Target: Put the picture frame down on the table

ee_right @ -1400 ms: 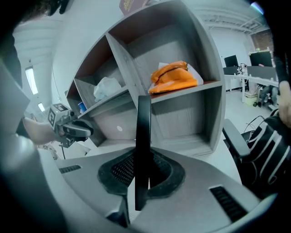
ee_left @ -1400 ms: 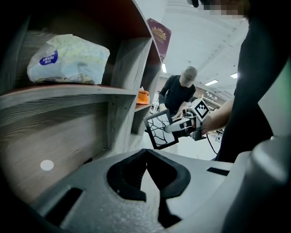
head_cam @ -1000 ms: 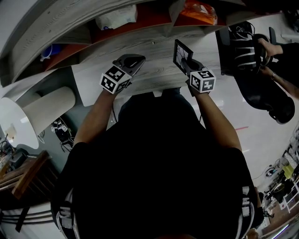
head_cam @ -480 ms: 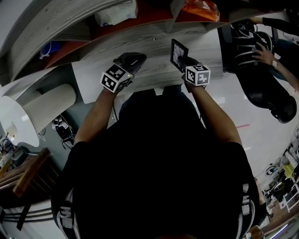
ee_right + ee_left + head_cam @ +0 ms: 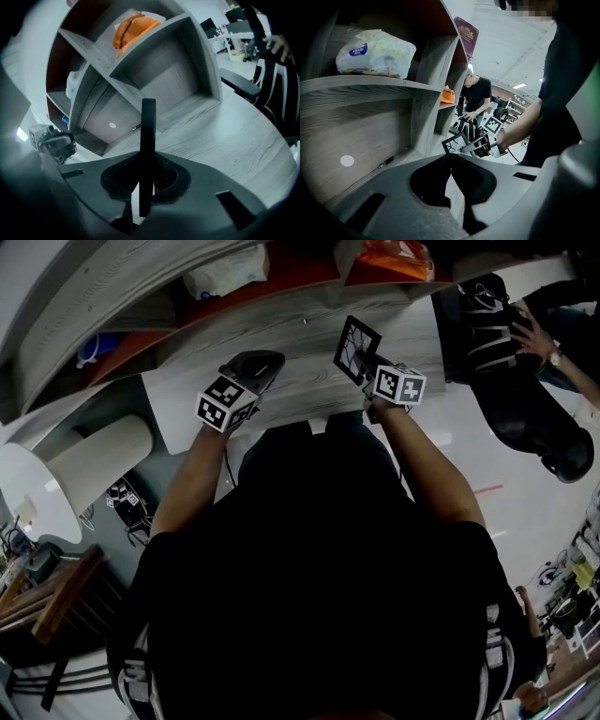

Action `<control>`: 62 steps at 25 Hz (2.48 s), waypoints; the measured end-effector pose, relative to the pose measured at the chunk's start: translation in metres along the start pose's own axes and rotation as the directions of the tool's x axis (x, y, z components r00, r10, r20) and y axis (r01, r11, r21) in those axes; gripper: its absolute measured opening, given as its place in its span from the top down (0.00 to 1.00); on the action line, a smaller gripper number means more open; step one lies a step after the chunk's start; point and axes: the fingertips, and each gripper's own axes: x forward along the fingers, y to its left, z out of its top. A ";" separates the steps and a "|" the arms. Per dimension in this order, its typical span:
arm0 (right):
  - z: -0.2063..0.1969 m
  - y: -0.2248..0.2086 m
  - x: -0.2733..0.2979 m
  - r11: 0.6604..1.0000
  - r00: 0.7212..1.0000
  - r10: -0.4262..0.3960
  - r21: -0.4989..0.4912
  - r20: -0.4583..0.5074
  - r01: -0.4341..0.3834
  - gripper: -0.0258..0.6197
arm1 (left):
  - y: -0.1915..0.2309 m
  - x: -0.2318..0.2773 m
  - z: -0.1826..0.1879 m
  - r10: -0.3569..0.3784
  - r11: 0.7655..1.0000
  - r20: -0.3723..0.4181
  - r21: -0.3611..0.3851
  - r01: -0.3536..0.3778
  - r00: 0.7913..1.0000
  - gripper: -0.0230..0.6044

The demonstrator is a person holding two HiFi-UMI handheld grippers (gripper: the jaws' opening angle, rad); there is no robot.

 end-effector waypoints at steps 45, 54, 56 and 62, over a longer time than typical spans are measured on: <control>-0.033 -0.090 0.011 0.706 0.989 -0.054 0.706 0.135 -0.058 0.91 | -0.001 0.021 -0.008 -0.059 0.998 -0.066 0.025 0.061 0.996 0.94; -0.037 -0.088 0.022 0.676 0.988 -0.054 0.734 0.145 -0.071 0.91 | 0.000 0.021 -0.018 -0.069 0.998 -0.080 0.009 0.070 0.994 0.94; -0.040 -0.087 0.024 0.662 0.988 -0.054 0.746 0.144 -0.072 0.91 | -0.001 0.022 -0.019 -0.073 0.997 -0.081 0.007 0.074 0.994 0.94; -0.049 -0.082 0.033 0.637 0.988 -0.052 0.767 0.143 -0.078 0.91 | -0.001 0.021 -0.024 -0.078 0.997 -0.086 0.001 0.079 0.993 0.94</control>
